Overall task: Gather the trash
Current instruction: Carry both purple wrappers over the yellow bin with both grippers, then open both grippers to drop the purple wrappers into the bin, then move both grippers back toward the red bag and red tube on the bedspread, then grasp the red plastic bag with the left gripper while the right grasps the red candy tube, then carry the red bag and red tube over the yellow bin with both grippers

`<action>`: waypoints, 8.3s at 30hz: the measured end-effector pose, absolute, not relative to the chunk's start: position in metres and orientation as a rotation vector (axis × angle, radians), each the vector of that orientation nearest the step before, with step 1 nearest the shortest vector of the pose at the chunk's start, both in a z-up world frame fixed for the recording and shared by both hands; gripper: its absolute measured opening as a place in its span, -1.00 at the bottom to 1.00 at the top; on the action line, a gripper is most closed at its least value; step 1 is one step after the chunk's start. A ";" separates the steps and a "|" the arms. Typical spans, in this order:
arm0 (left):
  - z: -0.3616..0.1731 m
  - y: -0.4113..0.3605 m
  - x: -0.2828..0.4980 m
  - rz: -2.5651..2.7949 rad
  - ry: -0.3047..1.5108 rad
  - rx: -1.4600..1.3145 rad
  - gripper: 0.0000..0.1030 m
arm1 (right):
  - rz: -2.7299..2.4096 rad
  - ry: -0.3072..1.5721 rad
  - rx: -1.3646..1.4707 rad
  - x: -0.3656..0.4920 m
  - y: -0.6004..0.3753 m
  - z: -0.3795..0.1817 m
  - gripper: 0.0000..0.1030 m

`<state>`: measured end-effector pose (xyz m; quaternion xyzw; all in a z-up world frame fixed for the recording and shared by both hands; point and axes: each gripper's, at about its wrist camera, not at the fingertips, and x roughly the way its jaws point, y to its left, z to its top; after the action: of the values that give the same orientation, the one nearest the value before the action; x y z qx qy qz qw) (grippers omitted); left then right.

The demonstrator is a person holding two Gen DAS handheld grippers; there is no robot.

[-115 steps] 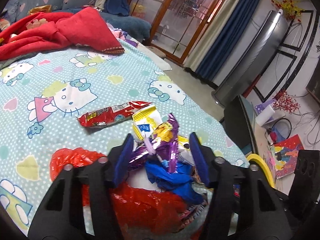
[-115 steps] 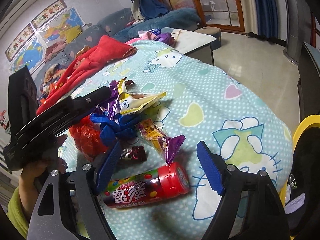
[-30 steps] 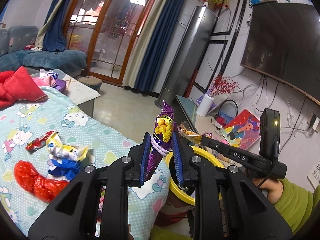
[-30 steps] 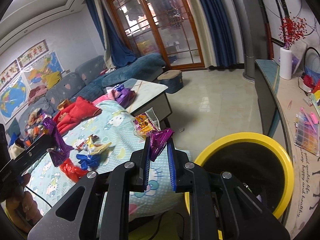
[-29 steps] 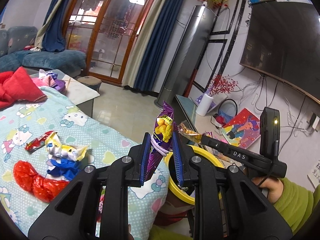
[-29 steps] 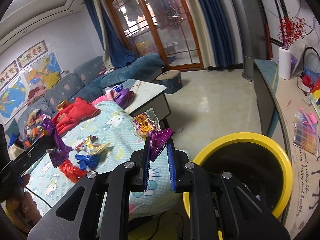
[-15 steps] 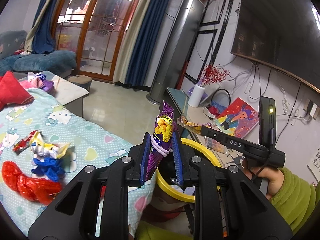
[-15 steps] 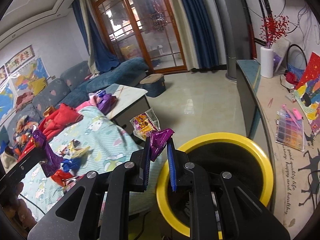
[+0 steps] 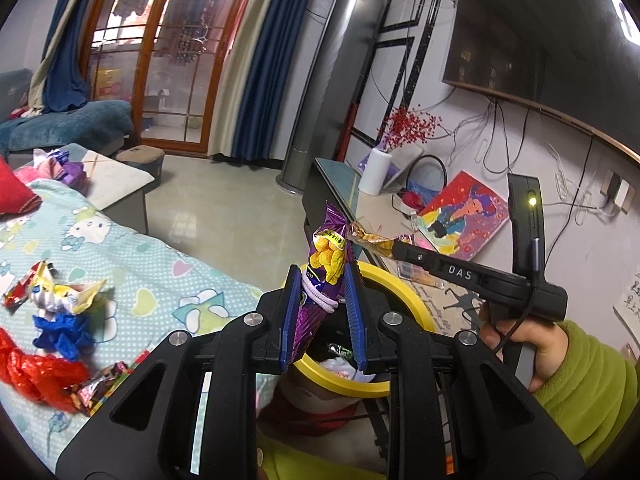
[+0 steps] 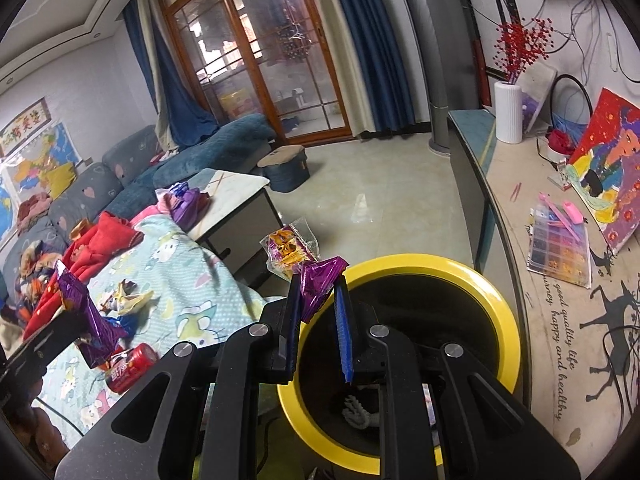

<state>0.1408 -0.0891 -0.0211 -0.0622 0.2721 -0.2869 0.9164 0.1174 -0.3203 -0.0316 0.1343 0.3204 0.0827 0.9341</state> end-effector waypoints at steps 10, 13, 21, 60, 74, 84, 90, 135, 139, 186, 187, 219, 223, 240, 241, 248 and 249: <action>-0.034 -0.119 0.147 -0.635 0.610 -0.085 -0.69 | 0.151 0.706 0.293 0.118 -0.338 -0.045 -0.69; -0.040 -0.130 0.149 -0.647 0.627 -0.064 -0.69 | 0.137 0.732 0.300 0.120 -0.345 -0.052 -0.69; -0.054 -0.156 0.157 -0.682 0.680 -0.006 -0.69 | 0.096 0.776 0.329 0.126 -0.362 -0.067 -0.69; -0.109 -0.205 0.190 -0.672 0.828 0.043 0.67 | 0.002 0.805 0.473 0.134 -0.403 -0.092 -0.07; -0.077 -0.167 0.176 -0.558 0.706 -0.024 0.79 | -0.008 0.741 0.466 0.127 -0.396 -0.074 0.27; -0.059 -0.131 0.169 -0.482 0.638 -0.071 0.79 | 0.046 0.702 0.426 0.122 -0.375 -0.057 0.28; -0.053 -0.108 0.165 -0.430 0.616 -0.107 0.79 | 0.109 0.645 0.395 0.115 -0.354 -0.036 0.28; -0.032 0.068 0.145 0.017 0.507 -0.323 0.79 | 0.479 0.618 0.062 0.084 -0.170 -0.012 0.34; -0.033 0.085 0.142 0.065 0.514 -0.349 0.79 | 0.517 0.652 0.048 0.083 -0.154 -0.017 0.34; -0.107 0.155 0.150 0.080 0.706 -0.616 -0.16 | 0.563 1.012 0.222 0.129 -0.071 -0.103 -0.03; -0.107 0.154 0.150 0.079 0.707 -0.613 -0.18 | 0.565 1.015 0.227 0.130 -0.073 -0.102 -0.08; -0.046 0.133 0.132 -0.078 0.544 -0.610 -0.59 | 0.580 0.886 0.233 0.139 -0.116 -0.055 -0.46; -0.040 0.124 0.132 -0.134 0.542 -0.631 -0.59 | 0.562 0.862 0.255 0.144 -0.130 -0.046 -0.46; -0.033 0.049 0.134 -0.317 0.577 -0.526 -0.59 | 0.439 0.754 0.237 0.152 -0.192 -0.027 -0.46; -0.033 0.043 0.134 -0.326 0.581 -0.516 -0.59 | 0.433 0.754 0.236 0.151 -0.196 -0.028 -0.46; -0.038 0.011 0.136 -0.385 0.610 -0.453 -0.59 | 0.397 0.759 0.238 0.145 -0.218 -0.033 -0.46; -0.039 0.007 0.136 -0.391 0.613 -0.443 -0.59 | 0.390 0.756 0.243 0.145 -0.222 -0.033 -0.46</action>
<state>0.1364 0.0074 -0.0386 -0.2150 0.2972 -0.1896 0.9108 0.1450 -0.2221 -0.0334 0.1175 0.3659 0.1887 0.9037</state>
